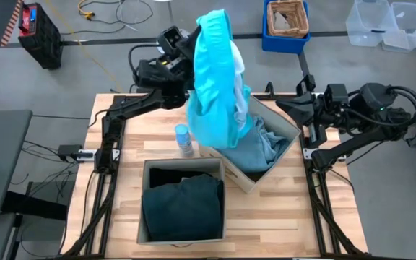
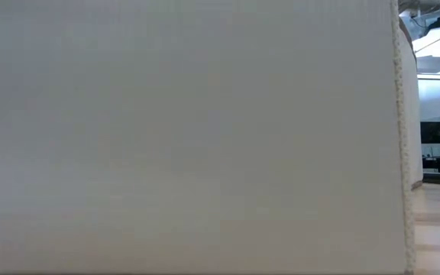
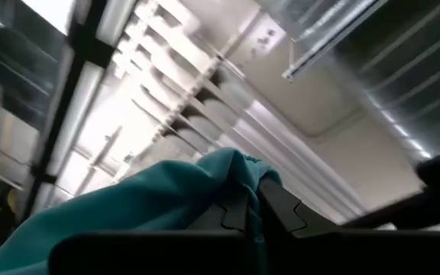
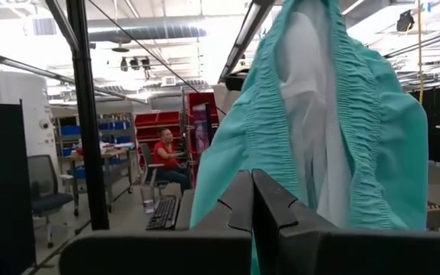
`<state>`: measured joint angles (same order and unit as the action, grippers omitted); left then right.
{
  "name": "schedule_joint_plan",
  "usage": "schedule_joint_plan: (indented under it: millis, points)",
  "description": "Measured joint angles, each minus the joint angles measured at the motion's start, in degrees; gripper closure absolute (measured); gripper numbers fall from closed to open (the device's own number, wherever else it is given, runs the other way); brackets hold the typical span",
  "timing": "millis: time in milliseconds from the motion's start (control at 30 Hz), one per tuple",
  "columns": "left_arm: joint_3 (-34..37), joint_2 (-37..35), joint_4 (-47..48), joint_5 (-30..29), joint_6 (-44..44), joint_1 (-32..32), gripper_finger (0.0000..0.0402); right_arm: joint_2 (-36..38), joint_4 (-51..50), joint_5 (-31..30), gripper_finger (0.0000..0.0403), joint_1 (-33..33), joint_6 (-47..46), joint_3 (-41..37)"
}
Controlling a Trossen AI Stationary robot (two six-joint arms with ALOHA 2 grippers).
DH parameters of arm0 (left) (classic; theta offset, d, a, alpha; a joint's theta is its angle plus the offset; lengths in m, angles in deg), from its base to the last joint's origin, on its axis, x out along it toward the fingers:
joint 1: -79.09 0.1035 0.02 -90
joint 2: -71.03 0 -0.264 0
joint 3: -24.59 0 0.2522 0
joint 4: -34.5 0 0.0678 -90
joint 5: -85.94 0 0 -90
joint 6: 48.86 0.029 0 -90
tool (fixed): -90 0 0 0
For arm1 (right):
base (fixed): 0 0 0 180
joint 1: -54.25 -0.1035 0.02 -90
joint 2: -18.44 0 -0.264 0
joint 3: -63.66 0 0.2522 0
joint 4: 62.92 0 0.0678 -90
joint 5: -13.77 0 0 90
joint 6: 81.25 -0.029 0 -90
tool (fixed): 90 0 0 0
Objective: Sort clothes
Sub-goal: Put the blue shorts into the top laundry bin
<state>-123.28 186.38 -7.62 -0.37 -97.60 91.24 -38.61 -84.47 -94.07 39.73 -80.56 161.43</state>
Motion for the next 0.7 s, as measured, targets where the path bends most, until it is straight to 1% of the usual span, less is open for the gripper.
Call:
schedule_joint_plan:
  millis: [67,133,233,300,500,600,700]
  points:
    - [-0.11,0.0,1.12,-2.48,0.14,0.0,0.0401,0.01,0.02,0.0,0.0388,0.0,0.71,0.0]
    - [-0.11,0.0,3.87,-1.9,-0.55,0.22,0.0401,0.01,0.03,0.0,0.0388,0.0,1.39,0.0]
    - [-0.11,0.0,13.31,3.81,0.8,0.34,0.0401,0.01,0.02,0.0,0.0388,0.0,1.53,0.0]
    - [-0.08,0.1,19.17,5.56,2.63,-0.08,0.0401,0.01,0.06,0.0,0.0388,0.0,2.43,0.0]
    - [0.25,0.11,32.14,11.23,9.24,-0.43,0.0401,0.2,0.09,0.0,0.0388,0.0,3.04,0.0]
    - [0.29,0.11,39.85,11.02,12.89,-0.57,0.0401,0.87,0.05,0.0,0.0388,0.0,3.03,0.0]
    - [0.29,0.07,50.92,9.0,18.15,-0.61,0.0401,1.38,0.23,0.0,0.0388,0.0,3.5,0.04]
